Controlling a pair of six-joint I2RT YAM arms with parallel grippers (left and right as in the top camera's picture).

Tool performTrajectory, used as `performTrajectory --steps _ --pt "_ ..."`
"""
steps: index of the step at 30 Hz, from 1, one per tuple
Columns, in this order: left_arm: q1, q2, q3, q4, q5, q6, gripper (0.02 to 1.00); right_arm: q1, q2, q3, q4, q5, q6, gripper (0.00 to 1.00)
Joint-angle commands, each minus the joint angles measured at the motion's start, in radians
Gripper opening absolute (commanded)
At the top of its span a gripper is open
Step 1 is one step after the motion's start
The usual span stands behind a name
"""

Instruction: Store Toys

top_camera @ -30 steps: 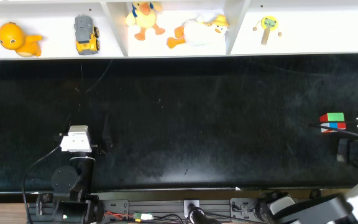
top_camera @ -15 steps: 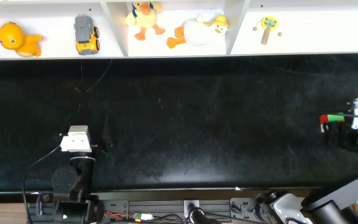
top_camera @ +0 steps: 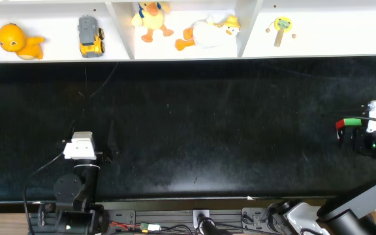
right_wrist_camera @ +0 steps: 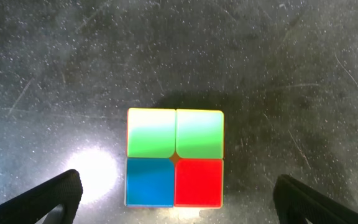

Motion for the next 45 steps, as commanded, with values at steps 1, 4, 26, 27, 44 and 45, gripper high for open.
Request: performTrajectory --steps 1,4,26,27,44,45 --pt "-0.001 -0.012 -0.001 -0.002 -0.011 0.019 0.998 0.008 0.029 0.02 0.005 0.013 0.008 0.993" --pt "-0.001 -0.012 -0.001 -0.002 -0.011 0.019 0.998 0.008 0.051 0.02 0.013 0.013 0.008 0.993" --pt "-0.001 -0.012 -0.001 -0.002 -0.011 0.019 0.996 0.039 0.086 0.02 0.047 0.027 0.035 0.476" --pt "-0.001 -0.012 -0.001 -0.002 -0.011 0.019 0.998 0.04 0.082 0.02 0.048 0.026 0.035 0.474" --pt "-0.001 -0.012 -0.001 -0.002 -0.012 0.019 0.998 0.162 -0.062 0.202 0.09 0.019 0.23 0.487" --pt "-0.001 -0.012 -0.001 -0.002 -0.011 0.019 0.998 0.172 -0.053 0.229 0.089 0.019 0.245 0.494"
